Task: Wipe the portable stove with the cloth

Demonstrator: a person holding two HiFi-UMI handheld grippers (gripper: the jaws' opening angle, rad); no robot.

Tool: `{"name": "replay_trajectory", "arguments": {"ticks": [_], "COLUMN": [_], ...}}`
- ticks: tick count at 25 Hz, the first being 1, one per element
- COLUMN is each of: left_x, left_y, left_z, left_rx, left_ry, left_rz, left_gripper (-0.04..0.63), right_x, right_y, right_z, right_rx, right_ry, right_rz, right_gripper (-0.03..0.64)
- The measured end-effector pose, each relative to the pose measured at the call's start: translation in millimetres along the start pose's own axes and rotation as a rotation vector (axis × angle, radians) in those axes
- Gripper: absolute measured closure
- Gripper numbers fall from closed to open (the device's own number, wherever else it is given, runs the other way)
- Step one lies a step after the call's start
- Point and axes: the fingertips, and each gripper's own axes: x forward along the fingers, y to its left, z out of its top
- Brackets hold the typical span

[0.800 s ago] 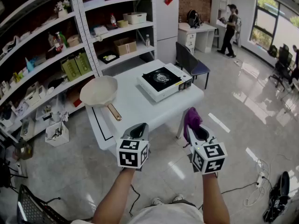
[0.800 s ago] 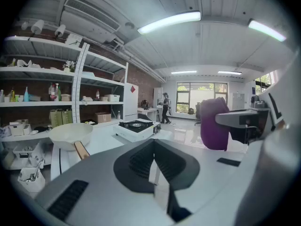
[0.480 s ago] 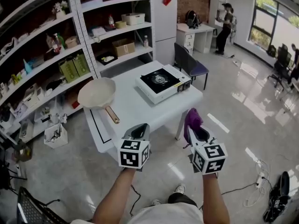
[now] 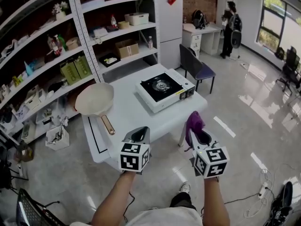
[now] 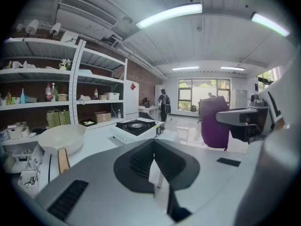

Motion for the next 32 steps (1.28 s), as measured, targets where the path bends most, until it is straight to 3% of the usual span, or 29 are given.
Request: {"name": "replay_trajectory", "arguments": {"ticks": [19,26,32], "left_x": [155.3,176.0,194.6], "left_y": [-12.0,-6.5,6.3], "left_z": [44.0,48.5,60.4], "left_rx": [-0.053,-0.058,-0.063], "left_ry": [0.048,0.053,0.044], "left_rz": [0.160,0.239,0.274], "left_gripper": [0.592,0.592,0.592], "right_x": [120.3,156.3,192.4], "right_y": [-164.6,-197.2,-211.8], "right_z": [11.6,7.9,21.0], "right_rx": [0.004,-0.011,-0.091], "right_ry": [0.050,0.073,0.088], "right_rz": [0.148,0.231,0.302], "right_gripper": [0.554,0.554,0.554]}}
